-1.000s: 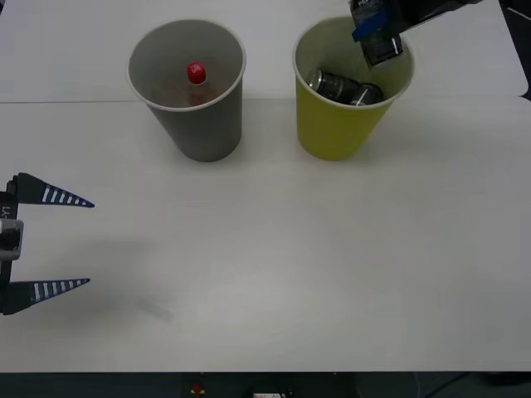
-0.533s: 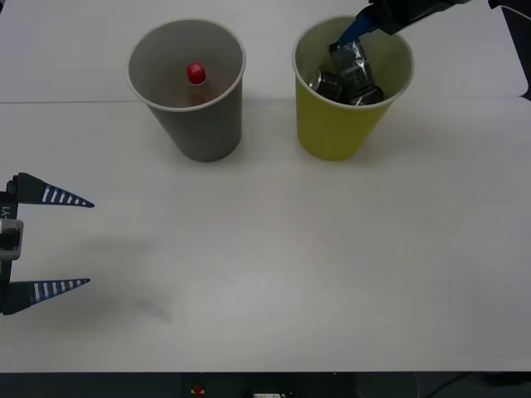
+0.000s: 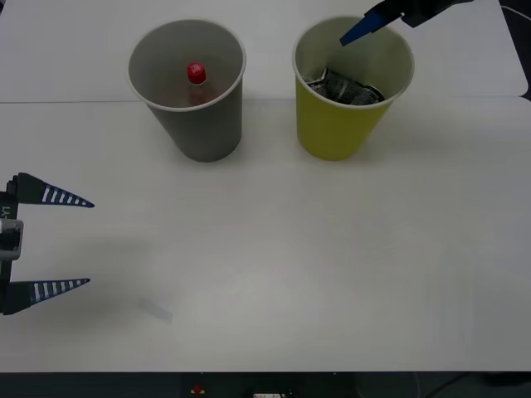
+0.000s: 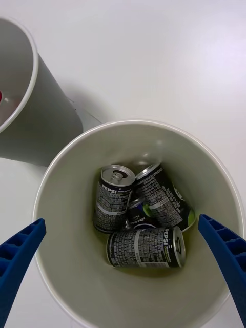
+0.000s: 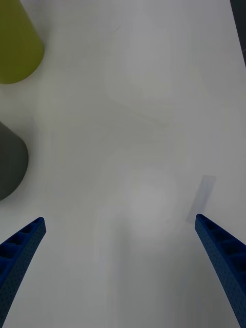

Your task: Put the can into the green bin and the plastic bottle into the gray bin

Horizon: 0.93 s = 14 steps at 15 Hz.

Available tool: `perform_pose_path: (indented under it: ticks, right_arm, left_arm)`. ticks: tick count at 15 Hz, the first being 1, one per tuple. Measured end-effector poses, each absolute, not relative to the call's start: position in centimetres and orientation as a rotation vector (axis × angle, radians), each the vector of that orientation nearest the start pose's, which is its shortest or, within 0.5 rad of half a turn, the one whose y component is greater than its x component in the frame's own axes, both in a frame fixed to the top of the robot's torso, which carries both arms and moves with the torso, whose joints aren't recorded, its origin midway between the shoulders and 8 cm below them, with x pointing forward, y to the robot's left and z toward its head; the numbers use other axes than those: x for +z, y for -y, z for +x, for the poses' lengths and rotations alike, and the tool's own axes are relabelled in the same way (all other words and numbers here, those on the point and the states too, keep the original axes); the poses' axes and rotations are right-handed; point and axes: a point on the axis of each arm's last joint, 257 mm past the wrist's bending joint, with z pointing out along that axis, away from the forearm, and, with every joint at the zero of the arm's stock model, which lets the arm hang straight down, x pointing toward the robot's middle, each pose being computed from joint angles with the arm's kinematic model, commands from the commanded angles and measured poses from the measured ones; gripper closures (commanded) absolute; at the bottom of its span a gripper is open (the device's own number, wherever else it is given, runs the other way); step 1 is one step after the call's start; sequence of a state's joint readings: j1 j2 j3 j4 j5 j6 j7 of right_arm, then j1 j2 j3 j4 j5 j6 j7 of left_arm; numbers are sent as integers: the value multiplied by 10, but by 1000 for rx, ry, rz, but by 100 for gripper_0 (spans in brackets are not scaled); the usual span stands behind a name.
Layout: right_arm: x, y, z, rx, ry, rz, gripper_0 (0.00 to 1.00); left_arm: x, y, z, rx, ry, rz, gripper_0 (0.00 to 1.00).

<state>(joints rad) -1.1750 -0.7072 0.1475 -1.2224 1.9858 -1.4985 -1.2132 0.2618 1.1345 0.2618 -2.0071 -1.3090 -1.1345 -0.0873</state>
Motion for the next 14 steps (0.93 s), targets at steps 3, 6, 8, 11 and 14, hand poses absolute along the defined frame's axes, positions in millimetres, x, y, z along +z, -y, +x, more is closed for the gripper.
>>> perform_pose_path:
  ticks: [3, 6, 8, 11, 14]
  right_arm:
    - [40, 166, 579, 418, -2062, -958, 0]
    - [42, 181, 554, 423, -2019, -1000, 0]
    - [41, 193, 534, 437, -1982, -1021, 0]
    - [30, 210, 499, 430, -1923, -1058, 0]
    - [11, 227, 468, 407, -1858, -1121, 0]
  left_arm:
    - [-167, -286, 341, -118, -1444, 1762, 0]
    - [-167, -286, 341, -118, -1444, 1762, 0]
    - [-167, -286, 341, -118, -1444, 1762, 0]
    - [-167, -286, 341, -118, -1444, 1762, 0]
    - [-167, -286, 341, -118, -1444, 1762, 0]
